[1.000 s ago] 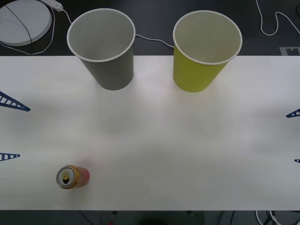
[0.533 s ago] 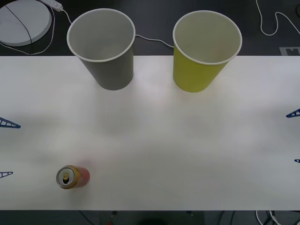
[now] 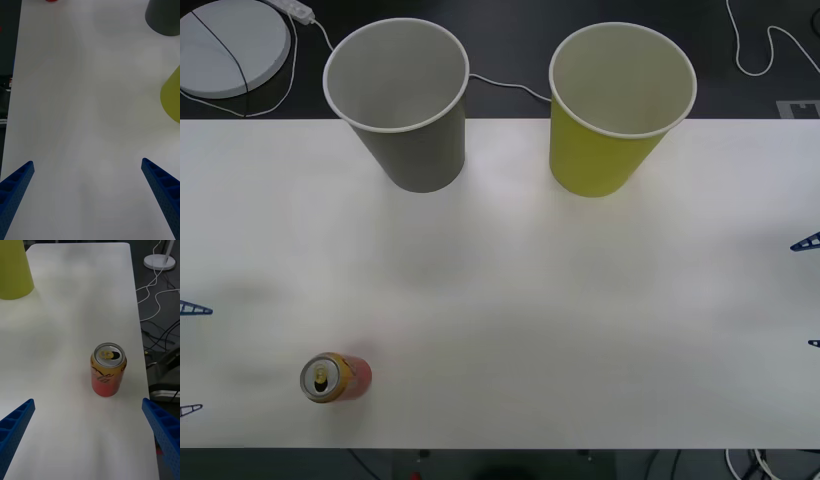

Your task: Put the can into the green bin and the plastic bottle into the gray bin

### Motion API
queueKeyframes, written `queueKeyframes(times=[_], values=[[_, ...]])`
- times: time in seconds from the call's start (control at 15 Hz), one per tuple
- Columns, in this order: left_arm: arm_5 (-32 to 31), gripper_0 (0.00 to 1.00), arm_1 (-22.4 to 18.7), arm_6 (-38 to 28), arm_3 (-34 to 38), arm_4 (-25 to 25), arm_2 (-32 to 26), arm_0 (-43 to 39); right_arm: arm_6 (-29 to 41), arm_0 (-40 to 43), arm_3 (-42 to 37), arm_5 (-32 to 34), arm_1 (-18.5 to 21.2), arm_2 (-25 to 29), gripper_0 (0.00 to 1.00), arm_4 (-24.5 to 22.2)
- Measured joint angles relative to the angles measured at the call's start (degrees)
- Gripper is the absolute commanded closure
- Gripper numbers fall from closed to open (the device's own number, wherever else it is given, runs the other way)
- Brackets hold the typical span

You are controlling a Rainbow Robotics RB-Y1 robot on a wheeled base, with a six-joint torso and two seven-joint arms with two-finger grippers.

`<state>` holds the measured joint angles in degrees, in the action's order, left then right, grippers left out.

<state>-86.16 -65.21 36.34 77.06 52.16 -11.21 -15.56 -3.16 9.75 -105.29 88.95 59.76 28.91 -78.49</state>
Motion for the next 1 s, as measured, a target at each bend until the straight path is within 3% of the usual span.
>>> queueKeyframes(times=[0.33, 0.67, 1.0], values=[[-3.2, 0.0, 1.0, 8.3, -9.0, -2.7, 5.2, 0.1, 0.0, 0.0, 0.0, 0.0, 0.0, 0.0, 0.0, 0.0], [-3.7, 0.0, 5.9, 15.6, -17.8, -3.3, 9.3, 2.9, 0.0, 0.0, 0.0, 0.0, 0.0, 0.0, 0.0, 0.0], [-3.7, 0.0, 9.1, 17.9, -25.8, -5.6, 15.1, 7.0, 0.0, 0.0, 0.0, 0.0, 0.0, 0.0, 0.0, 0.0]])
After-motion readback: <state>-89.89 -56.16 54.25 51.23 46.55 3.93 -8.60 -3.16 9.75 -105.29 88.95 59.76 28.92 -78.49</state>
